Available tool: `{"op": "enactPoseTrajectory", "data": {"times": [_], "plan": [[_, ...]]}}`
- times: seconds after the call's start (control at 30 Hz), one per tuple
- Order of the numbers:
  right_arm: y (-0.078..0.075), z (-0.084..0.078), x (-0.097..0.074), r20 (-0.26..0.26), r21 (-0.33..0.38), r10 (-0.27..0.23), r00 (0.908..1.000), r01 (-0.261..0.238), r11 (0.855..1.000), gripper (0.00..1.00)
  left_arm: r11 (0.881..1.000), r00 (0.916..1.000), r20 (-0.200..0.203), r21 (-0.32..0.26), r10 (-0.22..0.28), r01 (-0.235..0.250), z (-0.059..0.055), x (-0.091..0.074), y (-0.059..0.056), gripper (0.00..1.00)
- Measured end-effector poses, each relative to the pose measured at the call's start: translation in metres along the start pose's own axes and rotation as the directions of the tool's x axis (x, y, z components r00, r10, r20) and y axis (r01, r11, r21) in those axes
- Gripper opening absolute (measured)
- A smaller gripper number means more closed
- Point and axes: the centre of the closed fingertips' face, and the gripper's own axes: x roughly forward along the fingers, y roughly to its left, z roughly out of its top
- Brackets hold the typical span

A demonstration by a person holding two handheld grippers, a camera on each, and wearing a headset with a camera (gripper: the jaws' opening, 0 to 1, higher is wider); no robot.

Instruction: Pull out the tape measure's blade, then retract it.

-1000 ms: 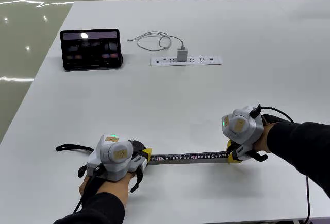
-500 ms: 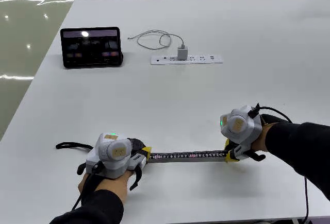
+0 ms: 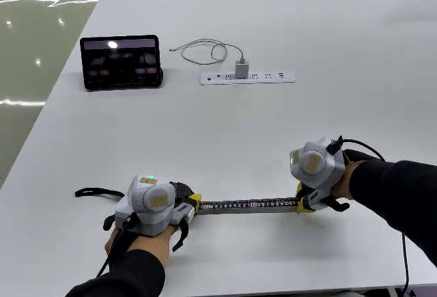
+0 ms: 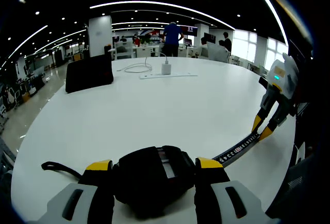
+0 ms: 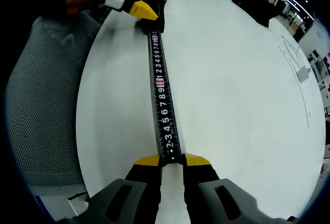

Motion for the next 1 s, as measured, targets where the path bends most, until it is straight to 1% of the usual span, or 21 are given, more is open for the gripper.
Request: {"op": "enactPoseTrajectory", "data": {"times": [0.3, 1.0], "plan": [[-0.001, 0.003, 0.001, 0.016, 0.017, -0.007, 0.9998, 0.007, 1.0, 0.11, 1.0, 1.0, -0.004, 0.012, 0.0, 0.0, -0.001, 0.001, 0.0, 0.59], [0.0, 0.012, 0.003, 0.027, 0.03, -0.01, 0.9996, 0.009, 1.0, 0.11, 1.0, 1.0, -0.009, 0.014, -0.001, 0.001, -0.001, 0.0, 0.0, 0.59]]}}
